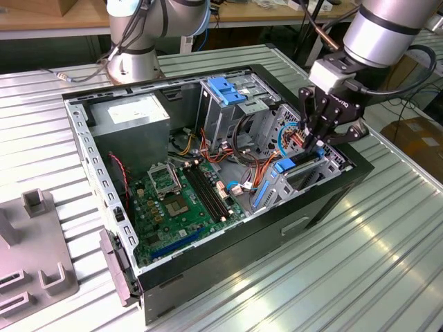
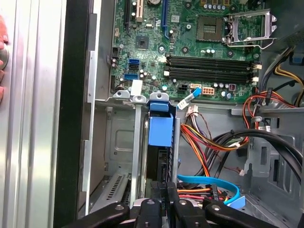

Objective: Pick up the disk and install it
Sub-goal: 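Insert the first disk wire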

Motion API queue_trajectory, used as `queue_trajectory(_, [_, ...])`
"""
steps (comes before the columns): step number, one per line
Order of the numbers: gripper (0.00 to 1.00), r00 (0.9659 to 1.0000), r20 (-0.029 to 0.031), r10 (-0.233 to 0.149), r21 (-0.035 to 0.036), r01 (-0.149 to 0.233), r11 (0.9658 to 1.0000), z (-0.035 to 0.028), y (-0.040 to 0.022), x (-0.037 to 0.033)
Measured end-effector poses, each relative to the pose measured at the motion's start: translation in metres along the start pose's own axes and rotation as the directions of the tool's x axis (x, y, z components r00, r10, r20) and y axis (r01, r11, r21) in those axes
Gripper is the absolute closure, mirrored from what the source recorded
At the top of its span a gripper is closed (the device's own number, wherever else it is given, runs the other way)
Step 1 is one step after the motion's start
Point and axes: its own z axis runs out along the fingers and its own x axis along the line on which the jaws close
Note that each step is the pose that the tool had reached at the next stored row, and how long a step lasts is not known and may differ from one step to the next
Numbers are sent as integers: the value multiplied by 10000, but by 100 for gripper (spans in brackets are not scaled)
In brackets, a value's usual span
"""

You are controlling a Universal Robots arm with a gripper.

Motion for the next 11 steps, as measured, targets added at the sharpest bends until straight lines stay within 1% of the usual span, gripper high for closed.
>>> queue_trajectory(5, [84, 9999, 1, 148, -2, -148, 9999, 19, 6, -2])
queue_trajectory(11, [84, 9999, -1, 162, -3, -162, 9999, 20, 5, -26])
